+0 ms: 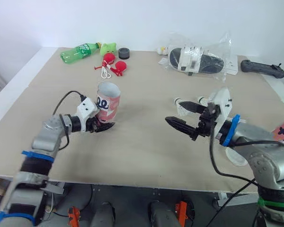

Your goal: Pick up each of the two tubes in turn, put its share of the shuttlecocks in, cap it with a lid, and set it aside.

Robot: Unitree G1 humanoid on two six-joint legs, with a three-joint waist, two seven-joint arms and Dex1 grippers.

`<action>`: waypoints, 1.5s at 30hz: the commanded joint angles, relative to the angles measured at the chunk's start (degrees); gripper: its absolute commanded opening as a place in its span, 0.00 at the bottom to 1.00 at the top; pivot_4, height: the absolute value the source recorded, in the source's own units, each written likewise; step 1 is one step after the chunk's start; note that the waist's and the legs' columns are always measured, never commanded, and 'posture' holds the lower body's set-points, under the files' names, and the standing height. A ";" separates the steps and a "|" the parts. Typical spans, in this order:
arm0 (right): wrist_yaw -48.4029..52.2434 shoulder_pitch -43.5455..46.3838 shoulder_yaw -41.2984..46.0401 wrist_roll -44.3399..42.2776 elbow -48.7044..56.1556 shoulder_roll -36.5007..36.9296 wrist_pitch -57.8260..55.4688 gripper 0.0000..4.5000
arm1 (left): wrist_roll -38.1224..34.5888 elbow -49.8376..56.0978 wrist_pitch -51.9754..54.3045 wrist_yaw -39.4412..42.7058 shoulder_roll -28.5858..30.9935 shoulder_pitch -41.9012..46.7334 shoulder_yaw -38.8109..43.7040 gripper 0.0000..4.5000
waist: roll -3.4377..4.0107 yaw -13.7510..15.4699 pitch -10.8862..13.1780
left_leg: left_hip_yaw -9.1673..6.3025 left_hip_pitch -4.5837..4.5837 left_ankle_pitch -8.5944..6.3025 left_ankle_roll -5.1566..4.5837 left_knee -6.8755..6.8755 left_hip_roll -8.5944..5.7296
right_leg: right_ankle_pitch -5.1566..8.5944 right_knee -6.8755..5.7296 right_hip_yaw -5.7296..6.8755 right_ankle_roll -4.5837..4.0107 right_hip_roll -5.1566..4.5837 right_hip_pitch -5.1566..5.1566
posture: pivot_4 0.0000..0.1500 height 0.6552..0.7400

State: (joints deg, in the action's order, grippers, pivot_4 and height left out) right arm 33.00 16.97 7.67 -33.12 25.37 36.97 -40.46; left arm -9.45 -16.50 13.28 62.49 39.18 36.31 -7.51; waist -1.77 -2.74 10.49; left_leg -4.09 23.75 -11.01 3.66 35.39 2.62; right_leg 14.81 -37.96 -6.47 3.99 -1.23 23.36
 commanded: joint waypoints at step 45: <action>-20.41 16.47 -7.49 29.36 -35.53 -21.98 29.26 0.02 | 9.16 16.21 18.99 15.38 5.05 7.75 -15.42 0.69 | 0.10 -1.52 0.05 | -0.04 0.05 0.00 -0.02 0.02 0.03 | -0.16 -0.16 0.00 -0.34 0.05 0.08 | 1.00 1.00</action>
State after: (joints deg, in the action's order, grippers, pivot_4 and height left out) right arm 7.49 33.02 -0.76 -1.31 -16.90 12.93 -12.74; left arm -0.78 -0.30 32.38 77.87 44.43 43.70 -21.82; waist -1.68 -4.26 10.54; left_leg -4.13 23.81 -11.01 3.65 35.42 2.64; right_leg 14.65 -38.13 -6.47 3.66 -1.19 23.45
